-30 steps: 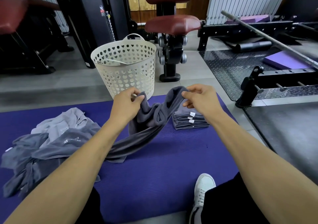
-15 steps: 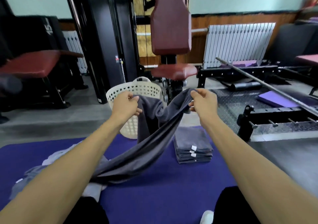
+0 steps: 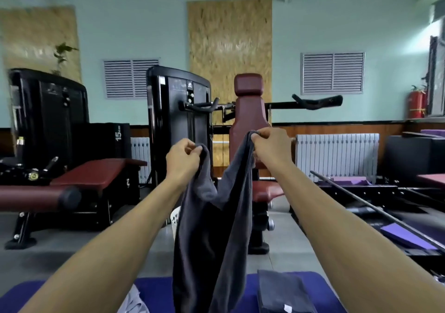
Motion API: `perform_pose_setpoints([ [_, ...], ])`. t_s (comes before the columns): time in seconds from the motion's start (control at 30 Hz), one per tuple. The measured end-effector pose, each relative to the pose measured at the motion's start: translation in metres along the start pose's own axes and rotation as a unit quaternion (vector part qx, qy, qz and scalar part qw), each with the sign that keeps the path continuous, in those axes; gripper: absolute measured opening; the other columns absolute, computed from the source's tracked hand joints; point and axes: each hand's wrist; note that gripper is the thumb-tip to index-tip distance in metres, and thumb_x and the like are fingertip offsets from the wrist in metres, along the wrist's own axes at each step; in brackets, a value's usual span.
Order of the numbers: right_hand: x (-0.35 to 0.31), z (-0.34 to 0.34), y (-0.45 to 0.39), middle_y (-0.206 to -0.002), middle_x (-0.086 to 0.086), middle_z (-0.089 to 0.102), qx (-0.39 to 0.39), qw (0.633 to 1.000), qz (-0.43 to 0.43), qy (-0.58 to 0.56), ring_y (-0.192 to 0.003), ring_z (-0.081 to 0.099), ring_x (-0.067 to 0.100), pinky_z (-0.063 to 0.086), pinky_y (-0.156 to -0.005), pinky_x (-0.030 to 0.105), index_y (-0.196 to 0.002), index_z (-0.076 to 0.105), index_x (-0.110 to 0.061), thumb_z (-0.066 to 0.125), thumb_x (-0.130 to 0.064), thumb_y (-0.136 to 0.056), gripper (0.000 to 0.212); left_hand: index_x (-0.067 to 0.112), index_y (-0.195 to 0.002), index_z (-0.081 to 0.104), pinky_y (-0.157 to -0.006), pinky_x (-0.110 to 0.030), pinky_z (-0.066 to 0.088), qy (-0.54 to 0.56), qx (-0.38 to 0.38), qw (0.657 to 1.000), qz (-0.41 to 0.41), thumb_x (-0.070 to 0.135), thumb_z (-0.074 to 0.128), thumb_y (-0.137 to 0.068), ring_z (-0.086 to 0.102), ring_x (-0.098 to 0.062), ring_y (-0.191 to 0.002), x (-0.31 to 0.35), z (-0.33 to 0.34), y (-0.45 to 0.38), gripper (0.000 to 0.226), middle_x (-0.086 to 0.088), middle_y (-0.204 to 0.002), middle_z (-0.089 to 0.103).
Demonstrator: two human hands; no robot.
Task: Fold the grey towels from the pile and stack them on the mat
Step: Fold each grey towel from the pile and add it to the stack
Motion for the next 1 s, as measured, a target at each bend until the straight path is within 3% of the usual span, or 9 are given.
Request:
perform_pose_setpoints([
  [0.07, -0.012, -0.004, 0.004, -0.055, -0.001, 0.058, 0.01, 0.999, -0.022, 0.024, -0.058, 0.059, 0.017, 0.047, -0.06, 0.032, -0.054, 0.057, -0.018, 0.058, -0.024, -0.094, 0.041, 0.015, -0.08, 0.057, -0.066, -0.02, 0.046, 0.011, 0.053, 0.999, 0.008, 0.019, 0.061, -0.095, 0.059, -0.018, -0.076, 0.011, -0.011, 0.003, 0.016, 0.001, -0.078, 0.063],
  [0.17, -0.024, -0.012, 0.005, -0.067, -0.007, 0.064, 0.046, 0.997, -0.067, 0.015, -0.066, 0.059, 0.008, 0.044, -0.064, 0.024, -0.07, 0.068, -0.021, 0.057, -0.026, -0.096, 0.028, 0.013, -0.084, 0.057, -0.061, -0.015, 0.039, 0.047, 0.121, 0.991, 0.033, 0.017, 0.06, -0.096, 0.056, -0.012, -0.072, 0.028, -0.027, -0.001, 0.013, 0.006, -0.076, 0.06],
  [0.27, -0.034, -0.017, -0.001, -0.078, -0.004, 0.068, 0.046, 0.994, -0.092, 0.024, -0.076, 0.062, 0.012, 0.045, -0.072, 0.024, -0.086, 0.076, -0.016, 0.058, -0.026, -0.096, 0.023, 0.014, -0.085, 0.057, -0.06, -0.009, 0.039, 0.034, 0.096, 0.993, 0.066, 0.016, 0.06, -0.097, 0.055, -0.006, -0.071, 0.038, -0.03, -0.004, 0.012, 0.007, -0.077, 0.06],
  [0.5, -0.018, -0.012, -0.026, -0.07, -0.014, 0.062, 0.013, 0.998, -0.061, 0.015, -0.067, 0.057, -0.001, 0.037, -0.057, 0.006, -0.073, 0.068, -0.026, 0.062, -0.026, -0.095, 0.023, 0.022, -0.077, 0.059, -0.062, -0.015, 0.045, 0.047, 0.071, 0.995, 0.048, 0.019, 0.063, -0.095, 0.059, -0.007, -0.07, 0.027, -0.011, -0.029, 0.018, 0.004, -0.077, 0.065],
  [0.57, -0.001, -0.005, -0.038, -0.071, -0.005, 0.068, 0.002, 0.999, -0.039, 0.024, -0.069, 0.062, 0.008, 0.042, -0.054, 0.01, -0.07, 0.07, -0.017, 0.063, -0.028, -0.095, 0.028, 0.021, -0.075, 0.062, -0.064, -0.023, 0.054, 0.059, 0.048, 0.997, 0.033, 0.019, 0.065, -0.093, 0.065, -0.013, -0.068, 0.014, -0.002, -0.041, 0.019, -0.001, -0.076, 0.068],
  [0.63, 0.016, 0.003, -0.049, -0.079, 0.009, 0.072, -0.004, 0.999, -0.018, 0.03, -0.071, 0.066, 0.021, 0.053, -0.063, 0.024, -0.079, 0.074, -0.007, 0.063, -0.03, -0.094, 0.03, 0.017, -0.078, 0.064, -0.062, -0.028, 0.056, 0.063, 0.017, 0.998, 0.013, 0.016, 0.065, -0.093, 0.066, -0.016, -0.066, 0.0, 0.007, -0.051, 0.016, -0.006, -0.078, 0.069],
  [0.7, 0.037, 0.018, -0.066, -0.081, 0.014, 0.073, -0.017, 1.0, 0.006, 0.02, -0.064, 0.069, 0.021, 0.059, -0.069, 0.035, -0.085, 0.075, -0.005, 0.063, -0.029, -0.094, 0.028, 0.015, -0.081, 0.065, -0.062, -0.031, 0.058, 0.037, -0.004, 0.999, -0.006, 0.016, 0.065, -0.094, 0.066, -0.016, -0.064, -0.022, 0.02, -0.067, 0.013, -0.007, -0.079, 0.07],
  [0.8, 0.068, 0.044, -0.092, -0.077, 0.011, 0.073, -0.028, 0.998, 0.05, 0.001, -0.051, 0.069, 0.013, 0.062, -0.067, 0.039, -0.082, 0.075, -0.007, 0.065, -0.023, -0.094, 0.023, 0.012, -0.083, 0.065, -0.064, -0.033, 0.06, -0.01, -0.027, 0.999, -0.034, 0.015, 0.065, -0.093, 0.067, -0.017, -0.062, -0.05, 0.044, -0.098, 0.011, -0.01, -0.08, 0.07],
  [1.0, 0.1, 0.092, -0.148, -0.071, -0.001, 0.072, 0.008, 0.998, 0.059, -0.027, -0.064, 0.07, 0.01, 0.062, -0.072, 0.032, -0.071, 0.072, -0.025, 0.065, -0.023, -0.094, 0.025, 0.008, -0.082, 0.059, -0.072, -0.045, 0.061, -0.002, -0.009, 0.998, -0.063, 0.014, 0.06, -0.096, 0.068, -0.023, -0.068, -0.076, 0.084, -0.169, 0.015, -0.013, -0.082, 0.068],
])
Point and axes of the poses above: each hand's wrist, its own y-axis away from the middle knuckle, its own z-axis out of the palm, x = y × z
